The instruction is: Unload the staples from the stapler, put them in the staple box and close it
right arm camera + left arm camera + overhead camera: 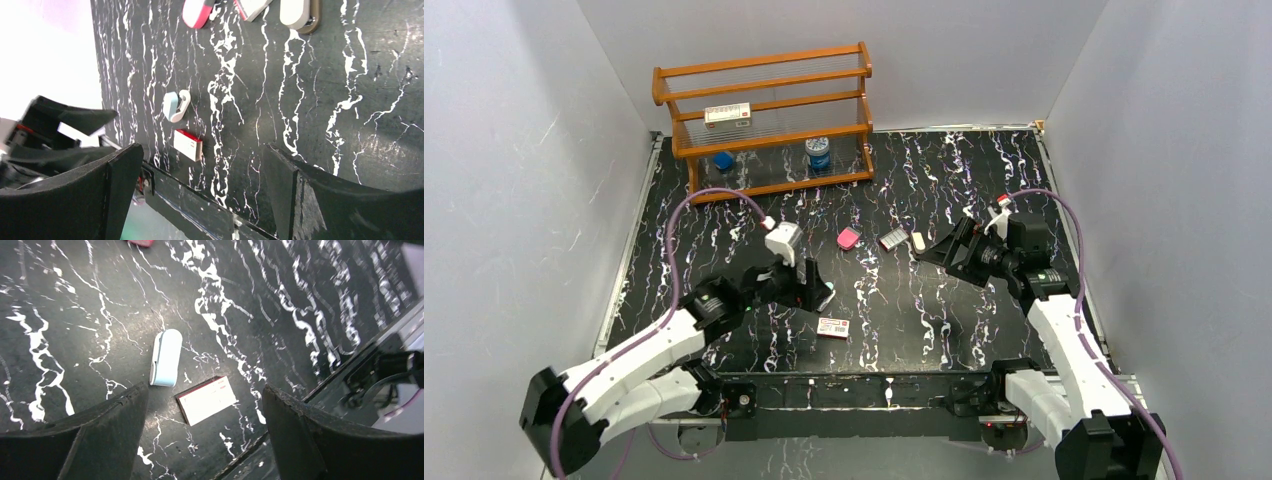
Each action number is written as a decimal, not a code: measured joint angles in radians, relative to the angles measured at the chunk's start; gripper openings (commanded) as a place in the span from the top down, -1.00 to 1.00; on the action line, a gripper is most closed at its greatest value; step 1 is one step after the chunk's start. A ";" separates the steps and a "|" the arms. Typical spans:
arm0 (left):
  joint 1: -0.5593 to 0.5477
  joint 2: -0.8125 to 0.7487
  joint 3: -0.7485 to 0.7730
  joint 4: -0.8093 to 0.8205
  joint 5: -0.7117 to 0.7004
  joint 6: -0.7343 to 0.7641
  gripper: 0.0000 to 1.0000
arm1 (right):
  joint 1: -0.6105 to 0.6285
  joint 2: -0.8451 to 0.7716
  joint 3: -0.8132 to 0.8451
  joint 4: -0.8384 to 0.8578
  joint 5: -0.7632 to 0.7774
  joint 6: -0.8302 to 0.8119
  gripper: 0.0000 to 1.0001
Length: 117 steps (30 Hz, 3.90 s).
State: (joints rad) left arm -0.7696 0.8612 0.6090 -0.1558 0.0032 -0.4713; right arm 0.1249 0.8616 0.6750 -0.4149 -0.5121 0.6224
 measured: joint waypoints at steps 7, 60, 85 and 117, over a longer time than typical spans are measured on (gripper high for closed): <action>0.000 0.268 0.002 0.067 0.064 0.144 -0.43 | 0.000 0.081 0.006 0.040 0.046 0.109 -0.97; 0.001 0.663 0.101 0.242 0.117 0.509 0.54 | 0.000 0.124 0.000 -0.159 0.019 0.048 -0.83; 0.001 0.584 0.109 0.298 0.402 0.516 1.00 | 0.230 0.383 -0.003 0.075 -0.093 0.056 -0.78; 0.001 0.407 0.000 0.439 0.532 0.600 1.00 | 0.458 0.633 0.064 0.257 -0.032 0.168 -0.71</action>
State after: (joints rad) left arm -0.7689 1.2682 0.6094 0.2829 0.5354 0.1291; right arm 0.5831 1.4948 0.7391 -0.1577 -0.5442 0.7902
